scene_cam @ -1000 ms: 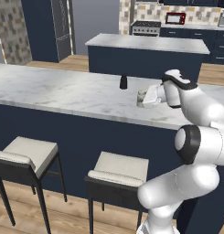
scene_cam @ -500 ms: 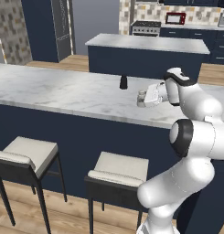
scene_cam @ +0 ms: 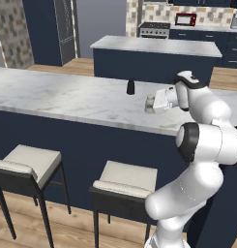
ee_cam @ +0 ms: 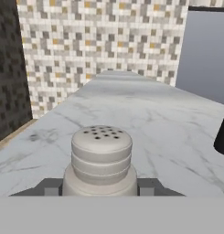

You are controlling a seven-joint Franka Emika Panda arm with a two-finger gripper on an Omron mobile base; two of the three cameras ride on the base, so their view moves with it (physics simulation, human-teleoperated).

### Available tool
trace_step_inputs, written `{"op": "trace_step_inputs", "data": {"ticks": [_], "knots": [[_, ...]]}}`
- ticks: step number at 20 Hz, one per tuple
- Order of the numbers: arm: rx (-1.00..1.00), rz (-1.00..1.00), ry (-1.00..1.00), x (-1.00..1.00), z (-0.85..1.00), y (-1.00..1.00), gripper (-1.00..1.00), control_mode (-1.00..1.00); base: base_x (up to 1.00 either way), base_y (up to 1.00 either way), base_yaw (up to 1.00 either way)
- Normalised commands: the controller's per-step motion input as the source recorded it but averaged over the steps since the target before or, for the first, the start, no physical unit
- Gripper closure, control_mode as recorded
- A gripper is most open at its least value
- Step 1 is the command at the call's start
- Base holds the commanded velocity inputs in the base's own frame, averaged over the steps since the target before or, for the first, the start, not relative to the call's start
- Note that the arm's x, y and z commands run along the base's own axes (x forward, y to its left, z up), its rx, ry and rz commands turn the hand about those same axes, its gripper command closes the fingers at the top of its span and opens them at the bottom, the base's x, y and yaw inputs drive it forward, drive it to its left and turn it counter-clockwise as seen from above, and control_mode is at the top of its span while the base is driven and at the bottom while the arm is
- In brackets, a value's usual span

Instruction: The dining table condiment station is running low on shaker. Refill the condiment station by opening the cabinet and taking the shaker from the cabinet and placing it on the dining table.

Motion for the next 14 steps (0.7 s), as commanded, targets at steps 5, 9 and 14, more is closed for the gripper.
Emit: {"op": "trace_step_inputs", "data": {"ticks": [5, 9, 14], "knots": [[0.01, 0.00, 0.00, 0.00, -0.05, 0.00, -1.00, -1.00, 0.00, 0.00, 0.00], [0.00, 0.00, 0.00, 0.00, 0.00, 0.00, -1.00, -1.00, 0.00, 0.00, 0.00], [0.00, 0.00, 0.01, 0.00, 0.14, 0.00, -1.00, -1.00, 0.00, 0.00, 0.00]]}}
